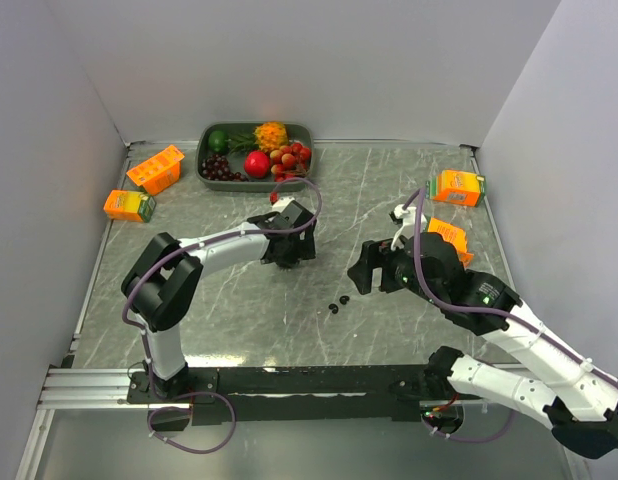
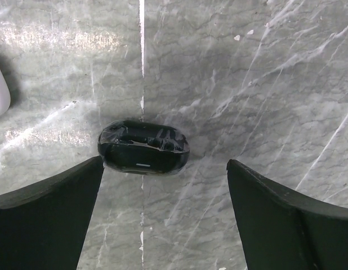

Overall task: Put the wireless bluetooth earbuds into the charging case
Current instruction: Pick up the charging case at the center of the board.

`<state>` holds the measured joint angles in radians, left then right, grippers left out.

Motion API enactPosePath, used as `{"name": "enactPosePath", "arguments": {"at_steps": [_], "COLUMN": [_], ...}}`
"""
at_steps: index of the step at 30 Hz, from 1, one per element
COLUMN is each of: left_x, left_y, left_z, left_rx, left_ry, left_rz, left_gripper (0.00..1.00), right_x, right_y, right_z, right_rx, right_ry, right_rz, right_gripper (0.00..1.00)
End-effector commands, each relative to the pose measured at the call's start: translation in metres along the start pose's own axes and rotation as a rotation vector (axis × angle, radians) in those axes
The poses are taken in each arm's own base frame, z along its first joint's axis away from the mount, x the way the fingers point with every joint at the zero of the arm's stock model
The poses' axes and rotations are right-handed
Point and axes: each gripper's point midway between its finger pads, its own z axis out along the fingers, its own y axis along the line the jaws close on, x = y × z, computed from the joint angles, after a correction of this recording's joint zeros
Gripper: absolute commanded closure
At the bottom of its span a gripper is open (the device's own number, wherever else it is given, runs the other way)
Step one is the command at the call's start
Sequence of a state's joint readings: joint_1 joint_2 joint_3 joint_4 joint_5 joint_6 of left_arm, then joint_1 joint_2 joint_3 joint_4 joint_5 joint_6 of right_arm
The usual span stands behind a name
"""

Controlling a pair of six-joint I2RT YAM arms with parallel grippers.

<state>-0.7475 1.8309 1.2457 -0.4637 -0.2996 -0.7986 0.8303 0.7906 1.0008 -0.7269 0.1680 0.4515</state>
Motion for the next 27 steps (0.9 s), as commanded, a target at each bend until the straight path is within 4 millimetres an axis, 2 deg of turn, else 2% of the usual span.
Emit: {"name": "enactPosePath", "arguments": {"at_steps": [1,6,17,27], "left_x": [-0.006,-0.002,0.011,0.014], "left_y": [-0.001,0.006,0.013,0.019], "left_z": [-0.009,-0.005,0.019,0.023], "left_rx": [0.002,-0.030,-0.091,-0.104], "left_ry": [-0.024,-0.014,0.036,0.045], "left_rz": [-0.013,-0.002,0.044,0.107], "left_gripper": [0.04,0.04,0.02,0.05], "right_x": [-0.011,-0.009,-0.011,-0.008], "right_y": [0.003,0.004,0.002,0.000], "right_z": [-0.003,-0.001,-0.007,-0.008], "right_rx": [-0.007,-0.012,-0.008,-0.005], "right_ry": [-0.030,-0.023,-0.032,-0.034], "right_rz": [0.011,0.016,0.019,0.021], "right_gripper": [0.08,0.08,0.08,0.08]}}
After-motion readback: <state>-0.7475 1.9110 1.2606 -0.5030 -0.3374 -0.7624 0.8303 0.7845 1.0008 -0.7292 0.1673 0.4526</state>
